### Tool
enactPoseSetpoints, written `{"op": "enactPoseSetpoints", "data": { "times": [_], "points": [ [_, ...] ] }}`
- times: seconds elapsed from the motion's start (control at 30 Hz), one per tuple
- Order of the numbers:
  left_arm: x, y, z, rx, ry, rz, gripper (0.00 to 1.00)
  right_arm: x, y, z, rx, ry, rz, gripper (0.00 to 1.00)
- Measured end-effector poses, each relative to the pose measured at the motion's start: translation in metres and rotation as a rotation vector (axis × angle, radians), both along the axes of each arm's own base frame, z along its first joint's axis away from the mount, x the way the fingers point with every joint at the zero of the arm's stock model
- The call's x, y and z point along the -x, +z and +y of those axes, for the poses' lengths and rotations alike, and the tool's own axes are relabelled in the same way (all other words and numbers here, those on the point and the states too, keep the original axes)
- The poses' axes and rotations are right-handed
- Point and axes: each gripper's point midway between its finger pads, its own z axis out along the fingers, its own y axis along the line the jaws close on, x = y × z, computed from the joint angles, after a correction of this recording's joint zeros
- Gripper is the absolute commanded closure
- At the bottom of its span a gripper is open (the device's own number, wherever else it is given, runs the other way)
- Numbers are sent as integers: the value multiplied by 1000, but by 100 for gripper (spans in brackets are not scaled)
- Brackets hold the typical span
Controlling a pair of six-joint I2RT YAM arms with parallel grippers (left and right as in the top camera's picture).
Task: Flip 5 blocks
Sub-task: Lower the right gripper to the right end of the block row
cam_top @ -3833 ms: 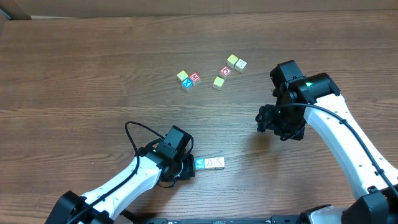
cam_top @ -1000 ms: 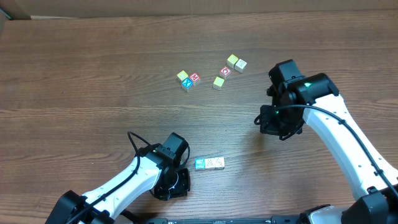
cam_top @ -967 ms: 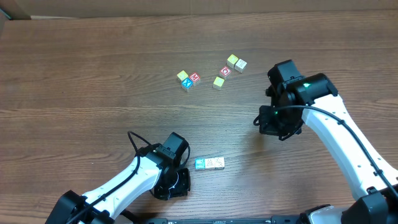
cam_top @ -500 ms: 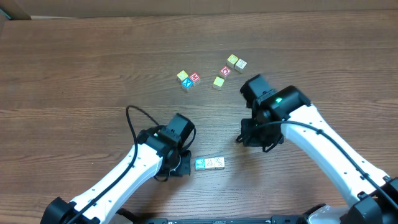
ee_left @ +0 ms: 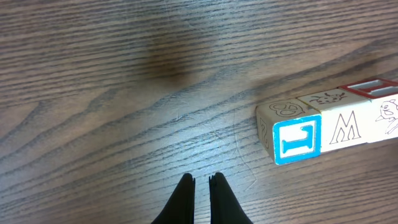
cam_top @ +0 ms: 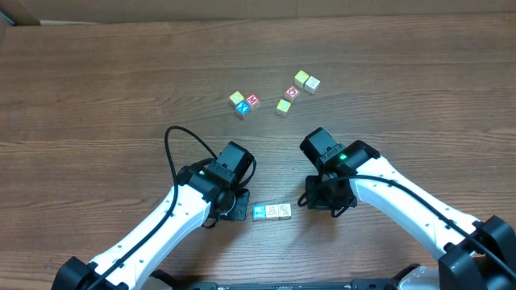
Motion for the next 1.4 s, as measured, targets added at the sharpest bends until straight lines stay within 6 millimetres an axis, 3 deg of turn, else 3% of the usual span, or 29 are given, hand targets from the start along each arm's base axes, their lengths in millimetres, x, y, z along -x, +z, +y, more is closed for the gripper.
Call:
{"op": "enactPoseSetpoints", "data": {
  "times": [0.27,0.47,0.57,0.8,1.1,1.4],
  "points": [
    [-3,-5,-1,97,0,-23,96,-8,0,6,-27,-9,-32,96],
    [12,-8,14,203,53,-20,96,-7,0,8,-38,40,-32,96],
    [16,-3,12,235,35,-22,96,-2,1,8,-47,72,-10,96],
    [20,-7,9,247,18,8,96,-1,-9,22,-96,134,-46,96],
    [12,-17,4,250,15,14,96,4,-13,38,-127,197,-73,96],
    [12,-20,3,253,14,24,96,5,-23,42,-139,199,-61,96]
  ]
}}
